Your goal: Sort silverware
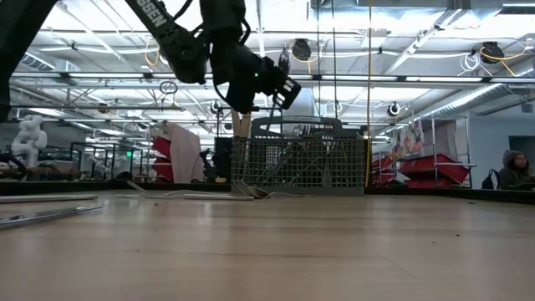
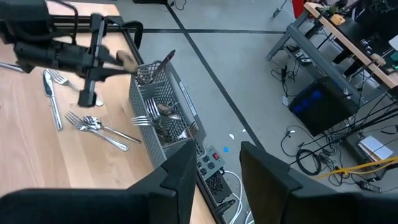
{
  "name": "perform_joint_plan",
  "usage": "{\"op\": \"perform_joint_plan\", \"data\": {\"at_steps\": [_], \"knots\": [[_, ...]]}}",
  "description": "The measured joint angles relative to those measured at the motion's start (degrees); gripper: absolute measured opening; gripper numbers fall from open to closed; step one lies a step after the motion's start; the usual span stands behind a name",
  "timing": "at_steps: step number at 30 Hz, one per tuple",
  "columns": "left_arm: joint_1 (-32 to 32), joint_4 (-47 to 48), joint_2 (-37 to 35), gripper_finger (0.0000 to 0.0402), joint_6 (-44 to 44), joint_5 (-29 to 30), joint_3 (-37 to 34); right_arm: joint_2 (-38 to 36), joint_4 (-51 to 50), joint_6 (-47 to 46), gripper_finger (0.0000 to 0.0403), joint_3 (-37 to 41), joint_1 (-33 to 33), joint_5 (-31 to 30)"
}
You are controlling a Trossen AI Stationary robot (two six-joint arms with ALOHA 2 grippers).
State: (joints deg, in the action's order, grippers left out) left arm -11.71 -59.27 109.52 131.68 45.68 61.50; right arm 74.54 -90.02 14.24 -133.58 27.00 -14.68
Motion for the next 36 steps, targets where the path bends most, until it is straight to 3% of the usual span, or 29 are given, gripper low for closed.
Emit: {"op": "perform_joint_plan", "data": {"at_steps": [10,19,26,36], "knots": [[-0.4,-1.1,0.0,0.0002,0.5,1.0,0.7,0.0,0.0,0.3,0.0114,0.0,0.0,0.0],[0.1,-4.0,0.0,0.0001,-0.5,-8.5,3.4,0.0,0.0,2.5,0.0114,0.0,0.0,0.0],[0.3,1.3,0.0,0.0001,0.6,-8.3,3.1,0.0,0.0,3.3,0.0114,0.0,0.0,0.0],[-0.8,3.3,0.0,0.0005,1.3,-2.9,1.0,0.0,0.0,3.2,0.0114,0.0,0.0,1.8]]}}
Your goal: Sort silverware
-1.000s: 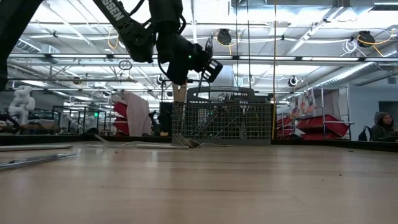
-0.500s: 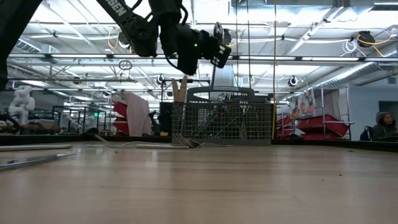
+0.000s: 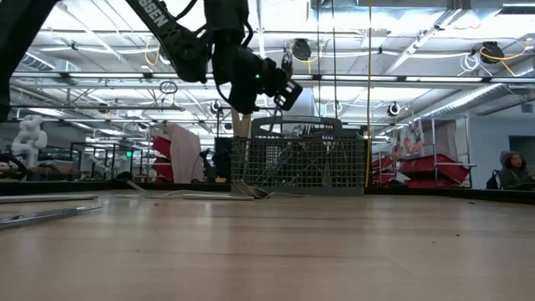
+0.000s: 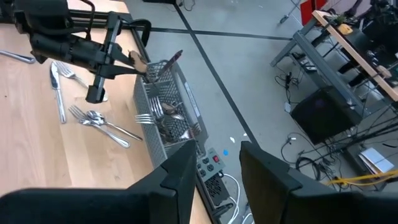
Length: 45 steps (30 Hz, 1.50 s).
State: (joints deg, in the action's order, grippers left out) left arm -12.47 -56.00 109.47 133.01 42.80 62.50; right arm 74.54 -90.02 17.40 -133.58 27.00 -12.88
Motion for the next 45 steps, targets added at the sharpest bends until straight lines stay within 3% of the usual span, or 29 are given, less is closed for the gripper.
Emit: {"op": "perform_joint_plan", "data": {"at_steps": [13,18,22,24,33,39,45], "knots": [[-0.5,2.2,0.0,0.0009,0.2,3.9,0.0,0.0,0.0,-0.2,0.0114,0.0,0.0,1.7],[-0.5,-1.8,0.0,0.0009,-0.3,0.4,0.4,0.0,0.0,-0.9,0.0114,0.0,0.0,2.6],[-0.6,-5.6,0.1,0.0009,-2.9,-11.1,0.5,0.0,0.0,-1.1,0.0114,0.0,0.0,2.7],[-0.5,-5.8,0.3,0.001,-1.5,-13.2,0.5,0.0,0.0,-1.5,0.0114,0.0,0.0,2.7],[-0.4,0.5,0.3,0.001,-0.4,-12.6,-0.4,0.0,0.0,-1.8,0.0114,0.0,0.0,2.7],[-1.6,-0.5,0.2,0.001,0.2,-10.3,-2.3,0.0,0.0,-1.8,0.0114,0.0,0.0,2.7],[-2.3,-2.6,0.2,0.001,-1.9,-4.1,-2.0,0.0,0.0,-1.8,0.0114,0.0,0.0,2.7]]}}
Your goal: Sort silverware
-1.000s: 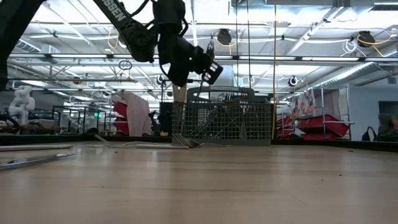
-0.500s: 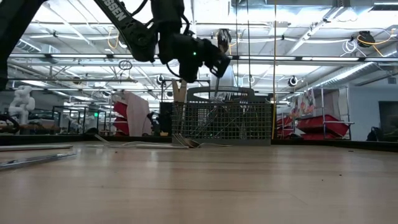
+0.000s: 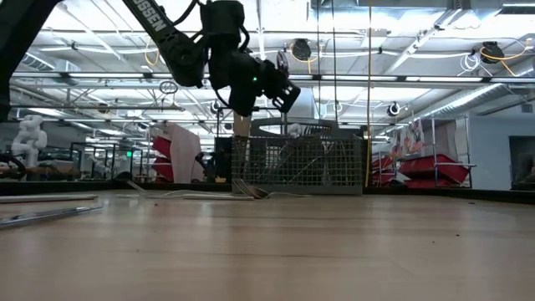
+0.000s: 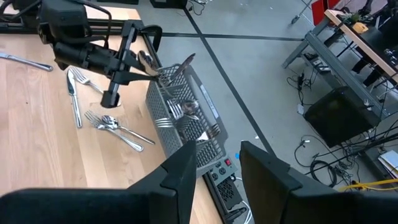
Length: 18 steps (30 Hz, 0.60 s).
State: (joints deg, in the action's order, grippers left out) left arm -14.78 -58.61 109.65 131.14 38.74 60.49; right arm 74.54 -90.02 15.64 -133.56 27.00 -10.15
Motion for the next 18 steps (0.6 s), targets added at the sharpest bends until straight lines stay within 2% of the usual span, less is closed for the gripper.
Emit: {"op": "perform_joint_plan", "data": {"at_steps": [10,18], "knots": [[-0.5,-3.7,0.2,0.001,-4.5,0.1,0.3,0.0,0.0,-0.2,0.0114,0.0,0.0,0.0],[2.5,1.9,0.2,0.001,1.3,0.4,0.3,0.1,0.0,-0.3,0.0114,0.0,0.0,0.0]]}}
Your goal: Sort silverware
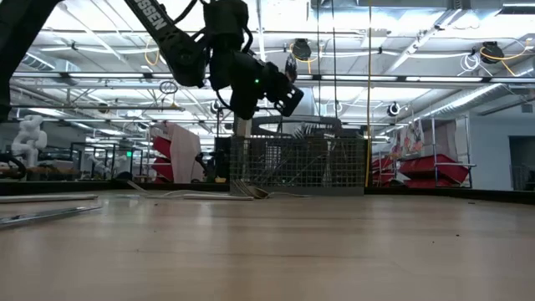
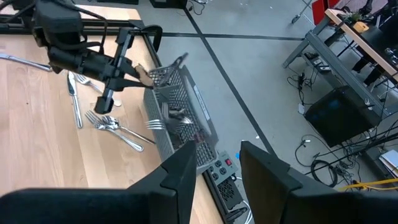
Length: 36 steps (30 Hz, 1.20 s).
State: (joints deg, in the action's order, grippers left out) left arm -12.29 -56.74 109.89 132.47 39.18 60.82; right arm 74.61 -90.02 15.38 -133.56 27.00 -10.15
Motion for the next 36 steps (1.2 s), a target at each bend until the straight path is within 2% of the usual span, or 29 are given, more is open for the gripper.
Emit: {"op": "perform_joint_plan", "data": {"at_steps": [6,11,19,25,30,34,36], "knots": [[-1.0,0.7,0.0,0.001,0.6,3.2,0.0,0.0,0.0,-1.0,0.0114,0.0,0.0,0.0],[-2.0,4.4,0.0,0.001,1.3,4.2,-0.3,0.0,0.0,-1.0,0.0114,0.0,0.0,0.0],[-1.9,5.1,0.0,0.001,1.8,6.0,-0.3,0.0,0.0,-0.9,0.0114,0.0,0.0,0.0],[-1.9,-5.9,-0.1,0.001,-0.3,5.2,-0.2,0.0,0.0,-0.8,0.0114,0.0,0.0,0.0],[-1.8,-9.2,-0.1,0.001,-0.8,0.1,-0.2,0.5,0.2,-2.5,0.0114,0.3,0.0,-0.1],[-0.7,-16.6,0.0,0.001,-1.0,-3.8,-0.2,0.9,2.4,0.7,0.0114,6.9,0.0,-1.8],[-0.2,-21.7,-0.1,0.001,-2.3,-4.3,-0.2,0.9,5.8,5.0,0.0114,13.4,0.0,0.3]]}}
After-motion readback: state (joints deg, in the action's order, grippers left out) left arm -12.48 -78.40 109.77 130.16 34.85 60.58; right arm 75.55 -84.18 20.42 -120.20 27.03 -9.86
